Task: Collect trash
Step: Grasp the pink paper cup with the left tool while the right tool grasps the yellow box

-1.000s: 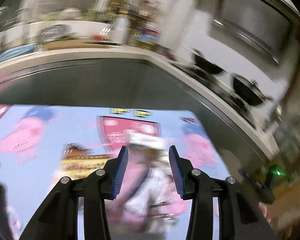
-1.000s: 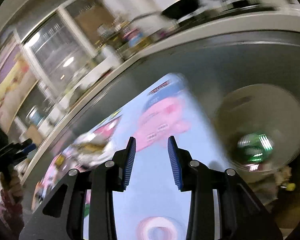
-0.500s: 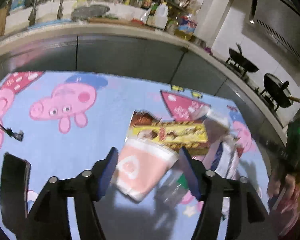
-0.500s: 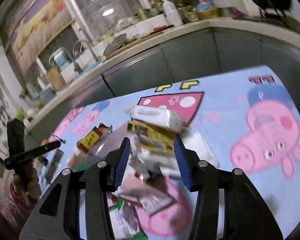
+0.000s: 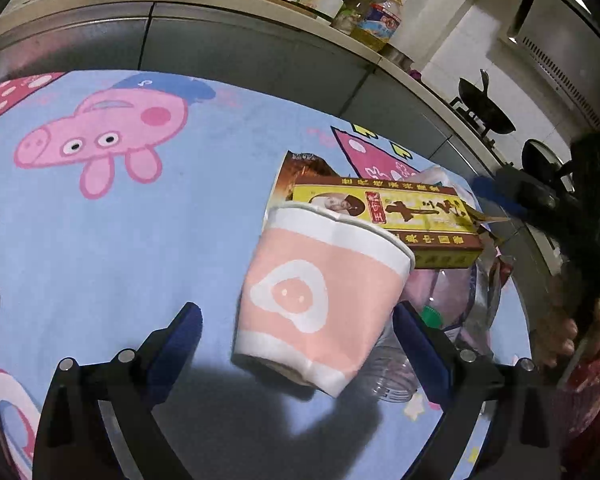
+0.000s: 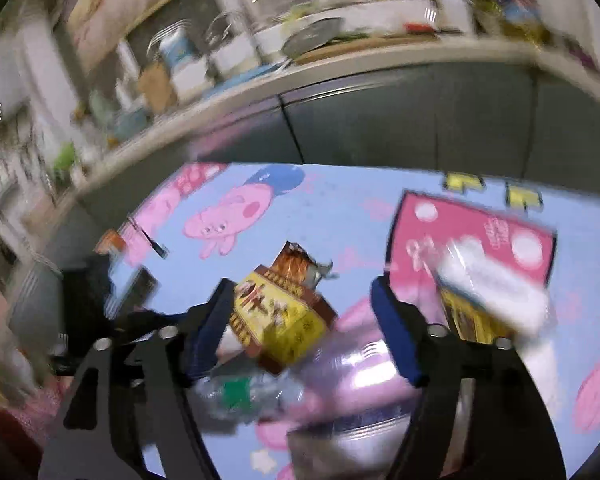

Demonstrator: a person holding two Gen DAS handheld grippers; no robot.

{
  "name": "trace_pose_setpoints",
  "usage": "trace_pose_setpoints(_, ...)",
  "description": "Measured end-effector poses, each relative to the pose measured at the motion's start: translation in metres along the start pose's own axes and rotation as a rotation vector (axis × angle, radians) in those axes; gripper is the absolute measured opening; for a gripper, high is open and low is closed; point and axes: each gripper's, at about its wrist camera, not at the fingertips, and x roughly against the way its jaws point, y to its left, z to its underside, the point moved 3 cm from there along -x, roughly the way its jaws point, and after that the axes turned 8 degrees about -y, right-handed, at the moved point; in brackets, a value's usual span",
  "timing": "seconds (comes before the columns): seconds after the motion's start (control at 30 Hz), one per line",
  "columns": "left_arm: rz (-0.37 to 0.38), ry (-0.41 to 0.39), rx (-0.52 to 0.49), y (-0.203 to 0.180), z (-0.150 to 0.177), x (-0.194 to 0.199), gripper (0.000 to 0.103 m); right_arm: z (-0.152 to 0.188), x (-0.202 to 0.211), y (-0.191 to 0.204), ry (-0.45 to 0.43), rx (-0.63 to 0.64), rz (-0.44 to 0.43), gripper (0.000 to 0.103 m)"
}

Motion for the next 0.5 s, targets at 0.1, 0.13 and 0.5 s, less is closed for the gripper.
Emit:
trace_pose_setpoints(0.1, -0.001, -0.013, -0.029, -0.003, 0.005, -0.002, 0.087, 0.003, -0.036, 0.005, 0.133, 0.016, 0.000, 0.073)
trace_pose_setpoints(0.13, 0.001, -0.016, -0.048, -0.005, 0.007, -0.002, 0.070, 0.007, -0.041, 0.003, 0.162, 0.000, -0.018, 0.066)
trace_pose_setpoints(0.5, -0.062, -0.153, -0.132, 0.004, 0.031, 0.075, 0.067, 0.052, 0.052, 0.045, -0.018, 0.003, -0.096, 0.023)
